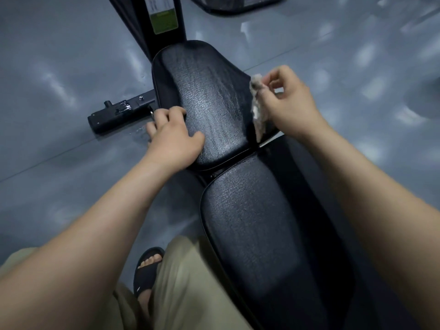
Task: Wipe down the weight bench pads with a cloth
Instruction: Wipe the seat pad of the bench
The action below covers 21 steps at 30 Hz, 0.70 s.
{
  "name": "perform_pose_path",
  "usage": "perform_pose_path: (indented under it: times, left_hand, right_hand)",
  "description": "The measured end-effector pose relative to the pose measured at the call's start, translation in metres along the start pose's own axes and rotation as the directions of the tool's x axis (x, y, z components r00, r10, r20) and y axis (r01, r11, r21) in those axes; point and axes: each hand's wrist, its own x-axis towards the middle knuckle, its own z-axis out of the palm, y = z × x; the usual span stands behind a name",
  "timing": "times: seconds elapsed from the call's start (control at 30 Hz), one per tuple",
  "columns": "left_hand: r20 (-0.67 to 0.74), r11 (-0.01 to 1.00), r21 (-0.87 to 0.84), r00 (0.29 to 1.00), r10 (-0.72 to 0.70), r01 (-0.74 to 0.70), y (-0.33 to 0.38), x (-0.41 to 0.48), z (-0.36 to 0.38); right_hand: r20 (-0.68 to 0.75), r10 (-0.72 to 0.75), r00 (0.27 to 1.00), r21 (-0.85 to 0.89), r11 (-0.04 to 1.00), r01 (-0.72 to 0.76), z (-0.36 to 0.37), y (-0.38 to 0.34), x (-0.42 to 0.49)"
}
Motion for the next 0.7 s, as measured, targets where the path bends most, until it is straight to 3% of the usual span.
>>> perform_pose_path:
  times: [0.07,0.13,0.27,0.37,0.5,0.6,0.7]
  left_hand:
    - [-0.029,1.0,-0.013,1.0,-0.009,0.008,0.002,0.0,-0.002]
    - [-0.056,1.0,-0.008,0.998,0.01,-0.011,0.004,-0.001,-0.003]
    - [-0.082,0.993,-0.025,0.99,0.114,-0.117,0.008,-0.005,-0.003]
    - [-0.112,0.968,-0.008,0.962,0.25,-0.253,0.009,-0.006,-0.002]
    - [-0.116,0.901,-0.158,0.914,0.39,-0.404,0.016,-0.007,-0.004]
    - [-0.017,0.841,-0.348,0.9,0.436,-0.414,0.023,-0.011,-0.006]
    - [0.013,0.848,-0.373,0.911,0.411,-0.377,0.024,-0.01,-0.007]
  right_hand:
    - [-0.003,0.009,1.0,0.19,0.982,-0.008,0.0,-0.01,-0.002]
    - [0.031,-0.043,0.999,0.216,0.976,0.036,0.004,-0.009,-0.007]
    - [0.209,-0.118,0.971,-0.164,0.974,0.154,0.002,0.014,-0.015]
    - [0.222,-0.03,0.975,-0.234,0.969,0.084,-0.005,0.022,-0.019]
    - [0.249,0.052,0.967,0.094,0.992,-0.078,-0.001,0.01,-0.023]
    - [0.357,0.013,0.934,0.416,0.893,-0.171,0.004,-0.008,-0.027]
    - [0.41,-0.005,0.912,0.555,0.795,-0.246,0.006,-0.02,-0.03]
